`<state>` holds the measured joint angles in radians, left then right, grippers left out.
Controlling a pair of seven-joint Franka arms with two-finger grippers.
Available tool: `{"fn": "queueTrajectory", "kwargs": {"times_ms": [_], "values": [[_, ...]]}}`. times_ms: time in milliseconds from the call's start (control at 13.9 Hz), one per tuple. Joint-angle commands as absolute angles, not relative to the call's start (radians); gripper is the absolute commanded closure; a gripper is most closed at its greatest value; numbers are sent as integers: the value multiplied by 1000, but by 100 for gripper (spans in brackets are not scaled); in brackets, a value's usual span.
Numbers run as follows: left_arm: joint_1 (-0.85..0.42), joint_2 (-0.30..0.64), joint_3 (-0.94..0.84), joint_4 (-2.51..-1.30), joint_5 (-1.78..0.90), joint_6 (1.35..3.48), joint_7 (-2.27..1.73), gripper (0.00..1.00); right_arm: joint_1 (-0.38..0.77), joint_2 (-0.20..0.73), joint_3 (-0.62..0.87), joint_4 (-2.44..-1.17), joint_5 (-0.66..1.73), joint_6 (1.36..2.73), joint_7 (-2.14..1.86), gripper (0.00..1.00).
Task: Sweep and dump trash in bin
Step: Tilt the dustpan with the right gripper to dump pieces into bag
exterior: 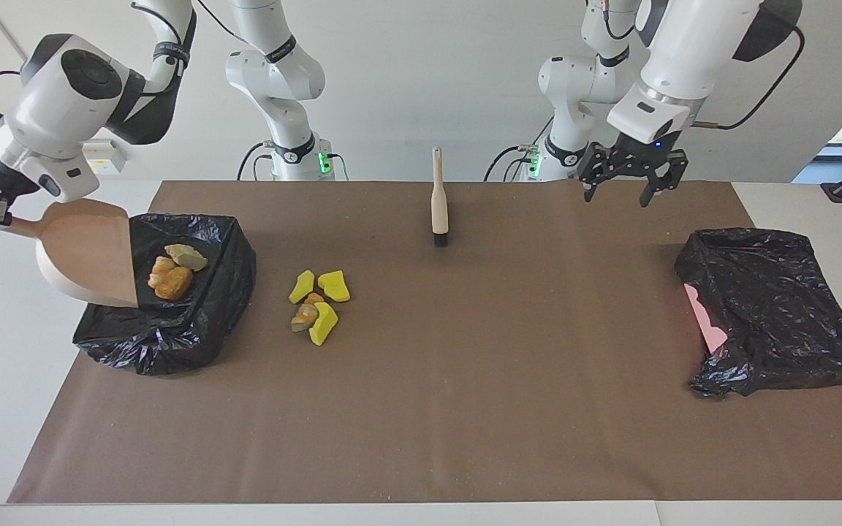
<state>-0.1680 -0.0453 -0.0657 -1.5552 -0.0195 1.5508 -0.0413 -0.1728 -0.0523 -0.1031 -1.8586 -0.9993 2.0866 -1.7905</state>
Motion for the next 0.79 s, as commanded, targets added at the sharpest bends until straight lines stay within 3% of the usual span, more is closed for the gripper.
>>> {"fn": "queueTrajectory", "kwargs": {"times_ms": [0,361,722], "values": [[-137,-22,-63,-1445,5,1436,27,0,-161,-133,-92,-1881,-1008,2016,-1759,100],[-80,-26,-52,-1405,3,1414,51,0,-140,-189,-69,-1868,-689,1857,-1573,100],[-35,-66,-49,-1456,-8,1411,55,0,-121,-206,122,-1867,-407,1629,-991,100]]}}
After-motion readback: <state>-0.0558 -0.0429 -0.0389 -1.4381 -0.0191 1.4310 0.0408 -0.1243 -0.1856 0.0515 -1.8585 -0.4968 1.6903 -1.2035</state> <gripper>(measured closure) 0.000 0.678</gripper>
